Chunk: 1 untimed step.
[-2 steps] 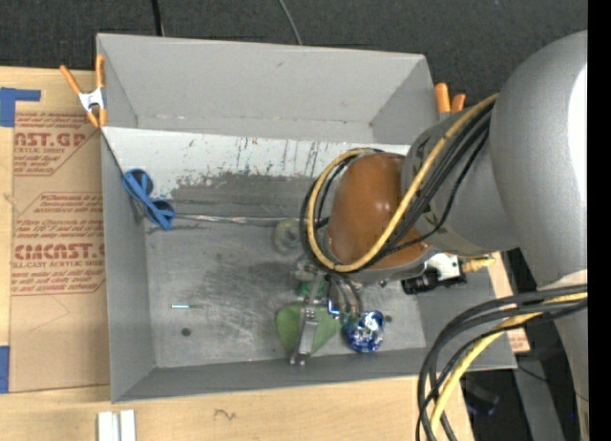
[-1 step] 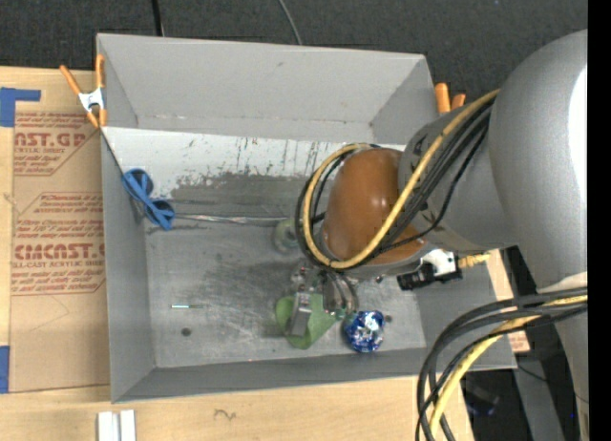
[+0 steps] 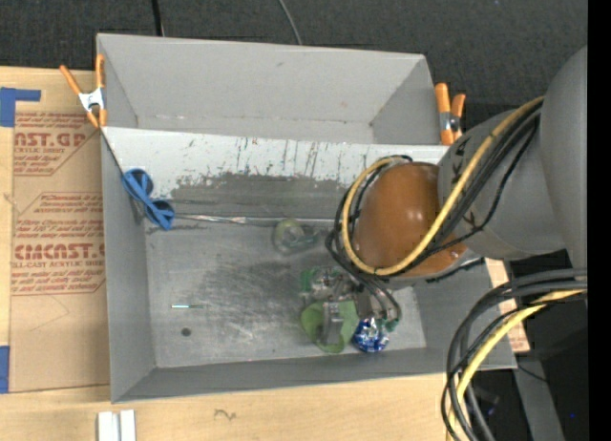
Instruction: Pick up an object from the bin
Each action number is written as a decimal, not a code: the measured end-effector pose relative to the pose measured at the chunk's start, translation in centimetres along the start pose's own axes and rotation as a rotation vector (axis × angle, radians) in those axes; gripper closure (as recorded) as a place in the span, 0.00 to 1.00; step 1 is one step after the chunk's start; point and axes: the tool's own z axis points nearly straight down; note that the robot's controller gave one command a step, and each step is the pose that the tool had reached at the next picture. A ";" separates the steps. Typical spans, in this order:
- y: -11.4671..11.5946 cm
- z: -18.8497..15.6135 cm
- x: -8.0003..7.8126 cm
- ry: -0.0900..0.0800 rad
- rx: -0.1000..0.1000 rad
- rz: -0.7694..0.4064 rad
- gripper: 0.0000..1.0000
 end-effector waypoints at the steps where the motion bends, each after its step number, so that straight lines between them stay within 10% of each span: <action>1: 5.4 0.7 -5.7 0.010 0.005 -0.059 1.00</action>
Offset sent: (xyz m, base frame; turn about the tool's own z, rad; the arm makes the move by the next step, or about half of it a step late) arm 0.0489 0.0490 -0.0091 -0.0509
